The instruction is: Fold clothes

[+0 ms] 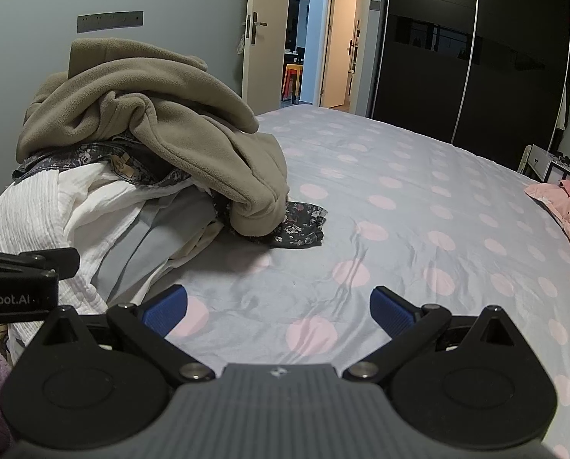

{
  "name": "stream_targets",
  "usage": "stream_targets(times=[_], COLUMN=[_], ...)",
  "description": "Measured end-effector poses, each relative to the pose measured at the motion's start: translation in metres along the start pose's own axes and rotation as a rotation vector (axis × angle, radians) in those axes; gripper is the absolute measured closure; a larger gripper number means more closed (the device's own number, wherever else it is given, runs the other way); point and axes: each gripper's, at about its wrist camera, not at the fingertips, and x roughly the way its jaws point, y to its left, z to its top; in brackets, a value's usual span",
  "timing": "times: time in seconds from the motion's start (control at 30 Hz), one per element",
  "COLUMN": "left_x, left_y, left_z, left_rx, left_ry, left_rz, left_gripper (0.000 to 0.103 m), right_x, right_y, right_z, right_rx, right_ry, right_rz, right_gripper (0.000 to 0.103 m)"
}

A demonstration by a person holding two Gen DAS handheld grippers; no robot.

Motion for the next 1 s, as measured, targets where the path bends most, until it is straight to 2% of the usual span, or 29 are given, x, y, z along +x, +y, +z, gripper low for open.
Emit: stream_targets(times=[0.43, 0.63, 0.83, 1.0], left_x=[0.009, 0.021, 0.039, 0.062], left_y=[0.002, 0.007, 0.026, 0.056], left_z=[0.001, 0.006, 0.025, 0.054], left_rx=[0.004, 0.040, 0.083, 0.102], left_ry=[0.017, 0.025, 0.010, 0.003], left_rz=[-0.014, -0.009, 0.020, 0.054], left_gripper=[0.005, 0.006, 0.006, 0.006], right_x=[0.004, 0.012, 0.032, 0.061], right_y=[0.000, -0.001, 0.008, 0.023], right_z=[-0.001, 0.002, 0.011, 0.036], right_rx=[0.002, 0.016, 0.010, -0.024], right_ry=[0.007, 0.006, 0.006, -0.008], right_rz=[0.004, 0.021, 0.062, 0.105], right_gripper=[0.001, 0.001, 0.002, 0.005])
